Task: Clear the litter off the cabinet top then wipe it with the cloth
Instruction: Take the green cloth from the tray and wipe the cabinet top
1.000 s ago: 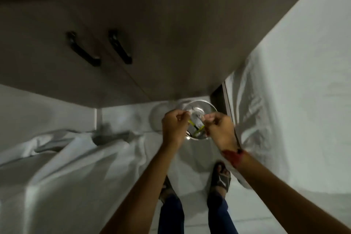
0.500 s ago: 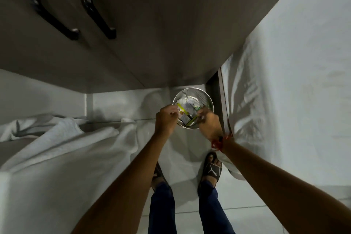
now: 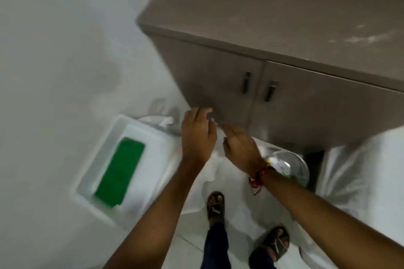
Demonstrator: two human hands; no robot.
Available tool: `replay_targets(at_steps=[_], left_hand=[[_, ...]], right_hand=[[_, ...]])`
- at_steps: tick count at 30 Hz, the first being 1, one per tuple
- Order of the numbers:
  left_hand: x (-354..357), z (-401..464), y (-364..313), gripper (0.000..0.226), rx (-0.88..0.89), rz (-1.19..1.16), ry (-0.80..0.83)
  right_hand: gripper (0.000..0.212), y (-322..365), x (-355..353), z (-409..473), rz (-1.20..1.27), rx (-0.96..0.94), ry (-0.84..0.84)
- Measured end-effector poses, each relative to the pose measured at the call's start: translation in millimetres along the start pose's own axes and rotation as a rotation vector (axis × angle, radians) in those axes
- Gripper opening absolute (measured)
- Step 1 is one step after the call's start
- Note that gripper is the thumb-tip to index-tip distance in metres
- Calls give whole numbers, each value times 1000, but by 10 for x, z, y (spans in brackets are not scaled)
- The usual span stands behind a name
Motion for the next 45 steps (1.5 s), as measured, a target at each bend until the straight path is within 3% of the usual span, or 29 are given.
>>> replay_targets(at_steps=[2,5,9,13,20,24,28,31,35,40,45], left_hand=[[-596,-68,309,23,-55,177,-103],[-1186,-442,977,38,-353,291,-121],[-1397,-1052,1780,70,-715,346,103],[-1278,-1292,2113,78,-788,372,287],[-1308,-1258,2181,56,-568,674,406],[-1644,-913,1902,30,-583,461,154],[-1855,-430,1229,42,-453,212,-44],[-1741,-81,636,37,-258,54,-75],[-957,22,-50,69,-75,43,107],[607,-356,-405,56,149,226,480],[2149,-834,100,47,341,436,686]], right_hand=[[51,551,21,219,-12,-172,14],[46,1235,145,390,7,-347,75],[50,1836,350,397,2,-502,150],[50,1983,535,296,-29,-555,220],[49,1728,571,262,-42,-532,245],[44,1595,374,316,-26,-468,161],[44,1378,165,361,-55,-396,83],[47,1007,-15,378,-76,-216,75],[51,263,-121,147,-143,12,167],[36,-927,133,-633,-235,347,382],[75,-2140,1155,-1480,-356,495,689]])
Point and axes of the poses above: each hand's wrist, its own z-axis towards the middle knuckle, its own x-axis out of the palm, y = z × x, the point moved 4 cm from there along z, towards the middle knuckle, and after that the axes turned 4 degrees about -z, right-handed, at the moved point
